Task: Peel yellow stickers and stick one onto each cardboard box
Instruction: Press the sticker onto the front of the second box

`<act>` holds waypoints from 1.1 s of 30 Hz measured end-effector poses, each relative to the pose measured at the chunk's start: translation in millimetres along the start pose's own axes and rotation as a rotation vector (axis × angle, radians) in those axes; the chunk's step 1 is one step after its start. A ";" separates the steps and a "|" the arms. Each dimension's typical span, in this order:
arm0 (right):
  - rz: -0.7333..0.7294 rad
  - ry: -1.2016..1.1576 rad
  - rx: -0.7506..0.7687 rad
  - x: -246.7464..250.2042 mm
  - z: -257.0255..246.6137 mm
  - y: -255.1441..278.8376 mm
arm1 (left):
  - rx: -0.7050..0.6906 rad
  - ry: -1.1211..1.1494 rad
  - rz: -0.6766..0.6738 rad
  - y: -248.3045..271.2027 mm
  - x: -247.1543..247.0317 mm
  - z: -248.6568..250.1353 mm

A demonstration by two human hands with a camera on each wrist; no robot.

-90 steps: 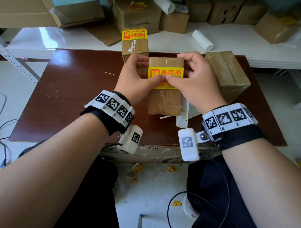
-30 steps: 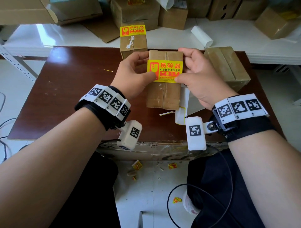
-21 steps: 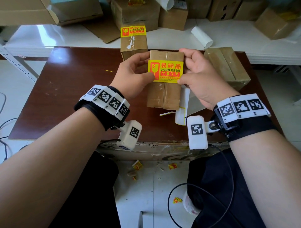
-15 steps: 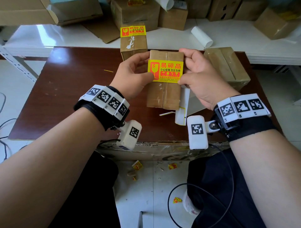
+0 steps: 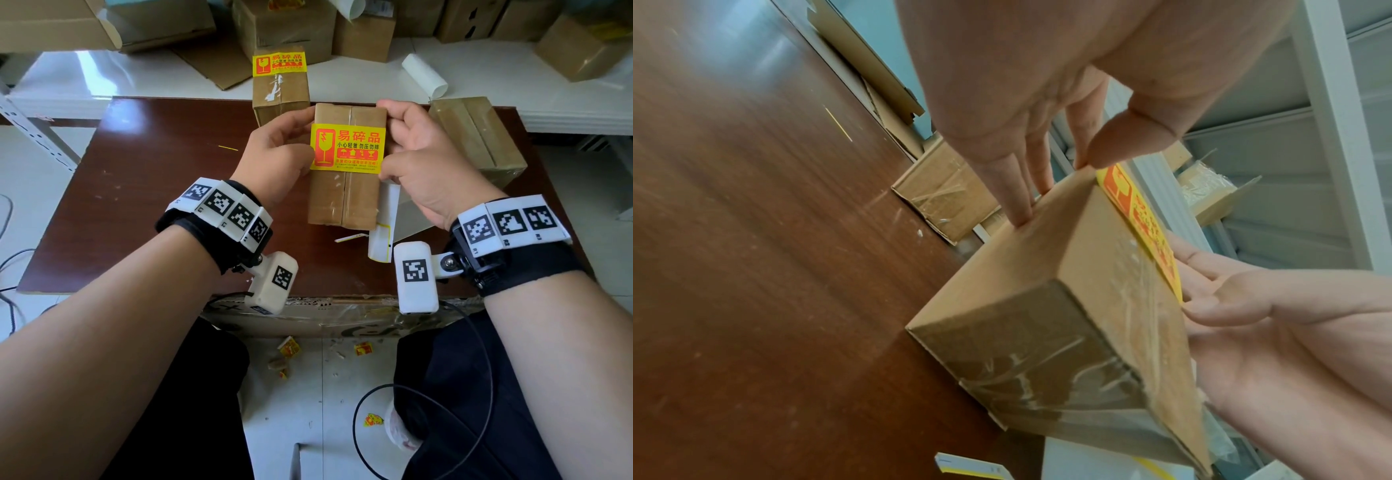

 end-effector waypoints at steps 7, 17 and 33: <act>0.000 -0.006 0.008 -0.7 -0.5 0.2 | -0.002 0.002 0.010 2.0 -1.1 0.7; 0.017 -0.004 0.024 1.2 1.2 -2.3 | -0.042 -0.067 -0.010 1.9 -2.0 -1.4; 0.168 -0.033 0.168 -9.8 -4.3 0.6 | -0.119 -0.215 0.265 7.1 -5.5 8.6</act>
Point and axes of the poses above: each hand's wrist, its own y-axis away from the middle knuckle, its own x-axis out of the back of the hand, z = x × y, the point moved 6 cm from there along -y, towards the middle knuckle, and after that the axes turned 12 degrees about -y, right-handed, at the moved point
